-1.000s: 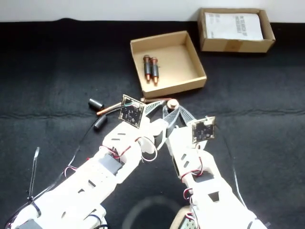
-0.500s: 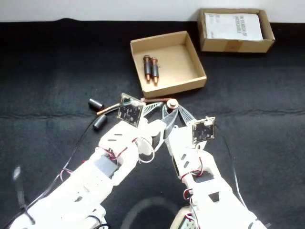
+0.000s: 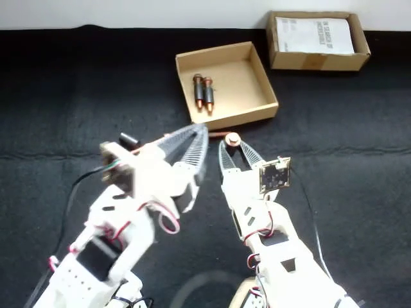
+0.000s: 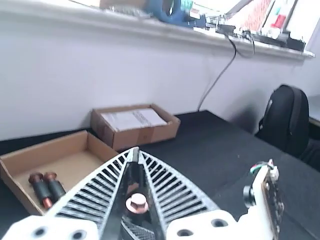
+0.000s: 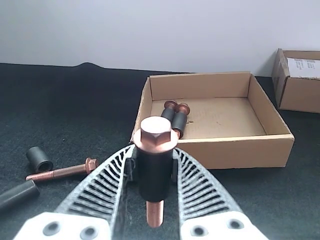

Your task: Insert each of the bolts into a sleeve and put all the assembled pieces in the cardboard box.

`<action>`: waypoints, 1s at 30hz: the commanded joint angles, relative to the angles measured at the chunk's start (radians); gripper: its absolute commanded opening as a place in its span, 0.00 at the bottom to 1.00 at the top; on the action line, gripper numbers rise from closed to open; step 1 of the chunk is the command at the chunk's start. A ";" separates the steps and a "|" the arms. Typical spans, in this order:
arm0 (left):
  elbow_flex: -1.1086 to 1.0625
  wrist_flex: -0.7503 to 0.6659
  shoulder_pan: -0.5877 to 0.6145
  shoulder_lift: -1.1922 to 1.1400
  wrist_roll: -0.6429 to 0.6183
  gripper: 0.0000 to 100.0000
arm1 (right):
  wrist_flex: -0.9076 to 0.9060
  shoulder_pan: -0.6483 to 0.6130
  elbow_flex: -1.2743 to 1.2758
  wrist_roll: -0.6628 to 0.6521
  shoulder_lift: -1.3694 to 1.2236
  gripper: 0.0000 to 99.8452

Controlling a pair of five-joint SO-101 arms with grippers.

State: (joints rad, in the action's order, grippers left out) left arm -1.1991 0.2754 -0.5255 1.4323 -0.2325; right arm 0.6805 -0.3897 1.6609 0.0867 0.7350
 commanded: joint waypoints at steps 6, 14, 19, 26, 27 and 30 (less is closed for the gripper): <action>-0.090 0.149 0.277 0.280 0.005 0.01 | -0.025 0.005 0.114 0.009 0.018 0.01; -0.335 0.296 0.524 0.381 0.005 0.01 | -0.289 0.005 -0.030 0.011 0.019 0.01; -0.475 0.288 0.579 0.381 0.003 0.01 | -0.472 0.004 -0.174 0.043 0.028 0.01; -0.498 0.339 0.579 0.375 0.000 0.01 | -0.875 0.005 -0.550 0.115 0.021 0.01; -0.498 0.347 0.579 0.375 0.000 0.01 | -0.923 0.005 -0.610 0.123 0.019 0.01; -0.498 0.431 0.575 0.375 0.000 0.01 | -1.023 0.004 -0.751 0.123 0.010 0.01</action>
State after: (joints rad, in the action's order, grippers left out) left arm -1.6778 0.6498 0.0453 1.7975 -0.2325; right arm -0.2585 -0.3897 1.0932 0.1972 0.7350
